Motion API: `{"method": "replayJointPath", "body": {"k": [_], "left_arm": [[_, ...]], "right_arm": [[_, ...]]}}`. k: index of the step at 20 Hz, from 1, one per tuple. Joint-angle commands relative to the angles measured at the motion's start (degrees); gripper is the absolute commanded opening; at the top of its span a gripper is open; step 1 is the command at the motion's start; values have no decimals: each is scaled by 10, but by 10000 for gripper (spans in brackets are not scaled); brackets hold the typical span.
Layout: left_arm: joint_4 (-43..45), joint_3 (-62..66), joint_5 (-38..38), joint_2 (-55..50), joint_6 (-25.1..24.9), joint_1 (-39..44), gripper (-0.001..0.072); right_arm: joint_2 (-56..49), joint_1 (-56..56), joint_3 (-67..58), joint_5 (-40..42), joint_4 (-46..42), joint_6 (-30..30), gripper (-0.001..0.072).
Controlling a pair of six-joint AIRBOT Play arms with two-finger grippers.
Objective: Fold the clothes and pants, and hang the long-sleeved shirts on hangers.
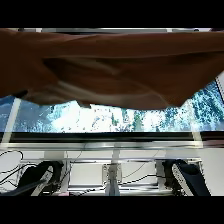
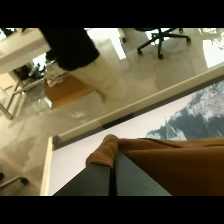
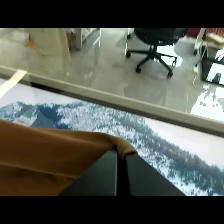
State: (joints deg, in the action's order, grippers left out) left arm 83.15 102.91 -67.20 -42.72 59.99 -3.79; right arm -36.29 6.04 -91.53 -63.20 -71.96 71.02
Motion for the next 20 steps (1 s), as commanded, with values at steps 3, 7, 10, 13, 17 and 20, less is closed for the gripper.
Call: {"method": "replayJointPath", "body": {"k": [3, 7, 10, 13, 17, 20], "left_arm": [[-69, 0, -18, -118, -35, 1, 10], [-117, 1, 2, -310, -99, 15, 11], [-117, 1, 23, -436, -99, 33, 11], [-117, 1, 104, -519, -99, 61, 11], [-117, 1, 258, -570, -99, 97, 12], [-117, 0, 264, -587, -98, 105, 12]], "right_arm": [[-98, 0, 0, -11, 6, 1, 8], [-278, 0, 0, -13, 13, 0, 9], [-412, 0, 0, 23, 18, 0, 10], [-516, 0, 0, 86, 33, 1, 10], [-594, 0, 0, 163, 46, 4, 10], [-624, 0, 0, 169, 46, 5, 10]]}}
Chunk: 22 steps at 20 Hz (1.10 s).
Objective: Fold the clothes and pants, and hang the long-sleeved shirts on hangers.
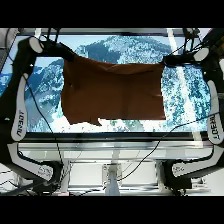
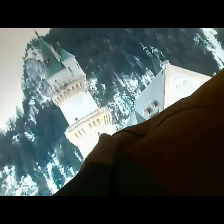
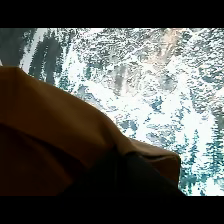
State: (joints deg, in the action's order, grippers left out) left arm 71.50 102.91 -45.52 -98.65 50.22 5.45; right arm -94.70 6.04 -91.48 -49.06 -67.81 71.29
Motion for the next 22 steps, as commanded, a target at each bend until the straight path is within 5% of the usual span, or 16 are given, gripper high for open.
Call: {"method": "replayJointPath", "body": {"k": [1, 6, 17, 22], "left_arm": [[0, 0, 28, -32, 19, 12, 11], [74, -2, -84, -48, 172, -27, 11], [81, -3, -171, -105, 174, -48, 13], [185, -3, -247, -108, 224, -51, 13]], "right_arm": [[-46, 0, 0, 26, 4, 3, 9], [-48, 0, 0, 17, 1, 2, 10], [-92, 4, 0, -56, -27, 31, 9], [-101, 4, 0, -18, -73, 77, 9]]}}
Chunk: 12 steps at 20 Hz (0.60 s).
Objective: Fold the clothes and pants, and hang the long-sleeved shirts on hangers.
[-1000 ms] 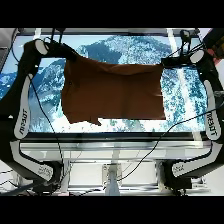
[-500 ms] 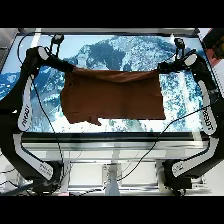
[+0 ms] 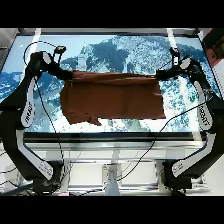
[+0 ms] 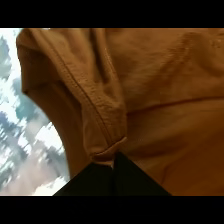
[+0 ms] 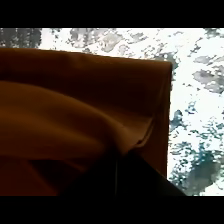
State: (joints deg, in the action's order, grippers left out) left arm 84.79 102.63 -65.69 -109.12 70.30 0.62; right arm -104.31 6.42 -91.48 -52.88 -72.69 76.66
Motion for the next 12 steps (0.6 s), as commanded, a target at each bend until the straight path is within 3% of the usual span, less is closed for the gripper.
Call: {"method": "replayJointPath", "body": {"k": [1, 8, 9, 10, 11, 12], "left_arm": [[47, 0, -52, -3, 24, -4, 12], [10, 0, -98, -4, 24, -1, 14], [3, 0, -99, -4, 24, 0, 51], [-1, 0, -99, -4, 24, 1, 270], [-9, 0, -98, -4, 24, 3, 554], [-11, 0, -99, -4, 28, 3, 584]], "right_arm": [[-5, 0, 0, 27, -19, 23, 9], [-5, 0, 0, -4, 0, 23, 10], [-5, 0, 0, -14, 0, 23, 42], [-5, 0, 0, -20, 0, 23, 208], [-5, 0, 0, -24, 2, 23, 398], [-4, 0, -1, -31, 5, 23, 423]]}}
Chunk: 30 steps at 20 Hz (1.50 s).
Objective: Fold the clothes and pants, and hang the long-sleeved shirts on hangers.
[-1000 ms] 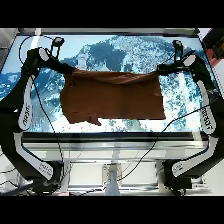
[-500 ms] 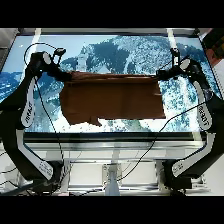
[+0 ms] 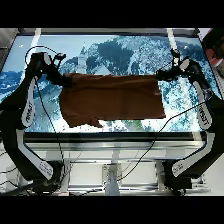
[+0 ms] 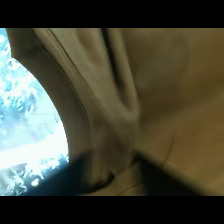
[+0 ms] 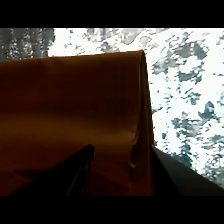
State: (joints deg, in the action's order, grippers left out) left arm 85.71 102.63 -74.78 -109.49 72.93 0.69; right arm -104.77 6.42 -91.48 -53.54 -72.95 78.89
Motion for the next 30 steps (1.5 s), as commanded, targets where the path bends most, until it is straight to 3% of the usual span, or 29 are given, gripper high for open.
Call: {"method": "replayJointPath", "body": {"k": [1, 6, 7, 8, 11, 12, 14, 17, 23, 27, 28, 29, 30], "left_arm": [[-23, 0, -15, 0, 2, 3, 582], [-17, 0, -58, 33, 26, 0, 576], [-8, 0, -61, 50, 44, -2, 517], [2, 0, -67, 69, 53, -6, 359], [7, 0, -105, 127, 50, -25, 17], [6, 0, -117, 146, 48, -33, 15], [6, -8, -116, 191, 46, -49, 13], [2, -88, -65, 286, 37, -72, 13], [-136, -533, 109, 542, -21, -123, 15], [-201, -701, 118, 602, -38, -132, 27], [-223, -718, 111, 600, -50, -132, 159], [-239, -729, 112, 598, -53, -132, 381], [-245, -734, 111, 595, -53, -132, 462]], "right_arm": [[1, 0, -1, -33, 7, 1, 424], [31, 0, -1, -72, -28, 1, 410], [44, 3, -1, -72, -31, 1, 409], [57, 5, -1, -75, -33, 1, 408], [103, 24, -1, -99, -43, 1, 408], [116, 34, -1, -110, -44, 1, 407], [144, 59, 0, -130, -50, -1, 313], [176, 108, 0, -148, -49, -1, 310], [189, 168, 1, -143, -18, -1, 310], [189, 166, 1, -131, -4, -1, 310], [189, 166, 1, -129, 0, -1, 310], [189, 166, 1, -130, 4, -1, 310], [189, 166, 1, -130, 7, -1, 310]]}}
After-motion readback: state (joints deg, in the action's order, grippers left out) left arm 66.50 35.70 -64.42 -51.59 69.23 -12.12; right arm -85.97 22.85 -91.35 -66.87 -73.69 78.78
